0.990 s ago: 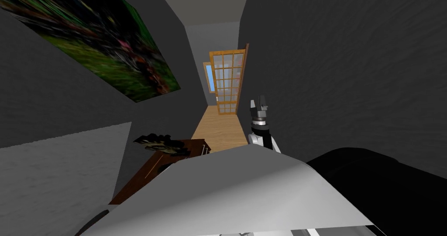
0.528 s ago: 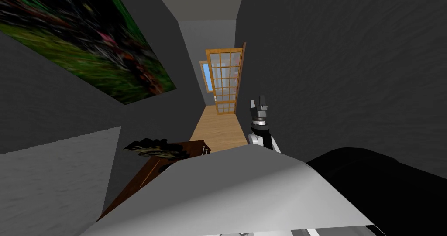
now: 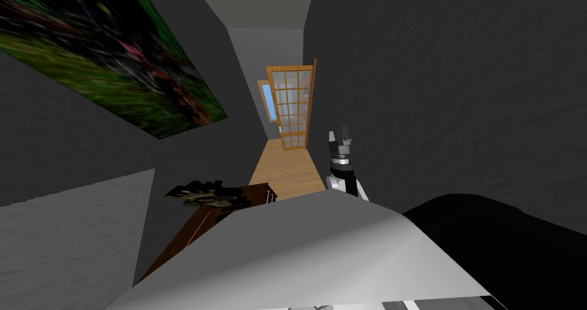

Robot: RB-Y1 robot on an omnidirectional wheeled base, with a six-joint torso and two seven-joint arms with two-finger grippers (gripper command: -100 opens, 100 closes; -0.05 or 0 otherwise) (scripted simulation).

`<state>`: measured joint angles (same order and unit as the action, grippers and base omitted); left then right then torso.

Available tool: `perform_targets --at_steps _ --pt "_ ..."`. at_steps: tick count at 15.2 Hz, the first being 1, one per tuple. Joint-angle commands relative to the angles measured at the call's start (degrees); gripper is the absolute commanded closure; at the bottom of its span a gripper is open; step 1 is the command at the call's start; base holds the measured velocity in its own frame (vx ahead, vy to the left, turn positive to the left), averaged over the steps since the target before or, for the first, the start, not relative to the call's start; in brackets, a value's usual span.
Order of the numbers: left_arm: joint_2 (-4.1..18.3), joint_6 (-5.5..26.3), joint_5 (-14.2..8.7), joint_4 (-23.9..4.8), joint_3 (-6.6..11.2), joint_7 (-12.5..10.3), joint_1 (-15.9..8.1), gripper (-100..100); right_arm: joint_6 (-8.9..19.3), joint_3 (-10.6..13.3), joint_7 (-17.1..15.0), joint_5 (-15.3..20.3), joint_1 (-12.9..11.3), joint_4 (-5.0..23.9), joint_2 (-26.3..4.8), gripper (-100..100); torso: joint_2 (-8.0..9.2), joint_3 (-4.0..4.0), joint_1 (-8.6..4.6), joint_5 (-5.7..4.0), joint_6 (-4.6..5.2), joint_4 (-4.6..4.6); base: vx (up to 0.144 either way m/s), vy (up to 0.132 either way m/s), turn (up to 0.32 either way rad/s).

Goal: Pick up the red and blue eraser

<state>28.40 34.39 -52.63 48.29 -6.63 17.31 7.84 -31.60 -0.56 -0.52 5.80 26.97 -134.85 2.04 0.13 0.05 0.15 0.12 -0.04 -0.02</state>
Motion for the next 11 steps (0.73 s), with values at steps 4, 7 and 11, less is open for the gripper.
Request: perform_targets --at_steps 4,7,11 --pt "0.0 0.1 0.0 0.0 -0.03 0.0 0.1 100 0.0 0.0 0.0 0.0 0.0 0.0 0.0 0 -0.15 -0.07 -0.02 -0.01 0.02 0.0 -0.004 0.001 0.001" --pt "2.8 1.5 -2.4 3.5 -0.83 1.7 2.3 100 0.0 0.0 0.0 0.0 0.0 0.0 0.0 0 -0.43 -0.22 -0.26 -0.08 -0.07 -0.06 0.094 -0.071 0.219" --pt "4.3 2.3 -3.4 6.0 -1.2 2.0 3.8 100 0.0 0.0 0.0 0.0 0.0 0.0 0.0 0 -0.61 -0.33 -0.41 -0.1 -0.02 -0.1 0.092 -0.078 0.139"
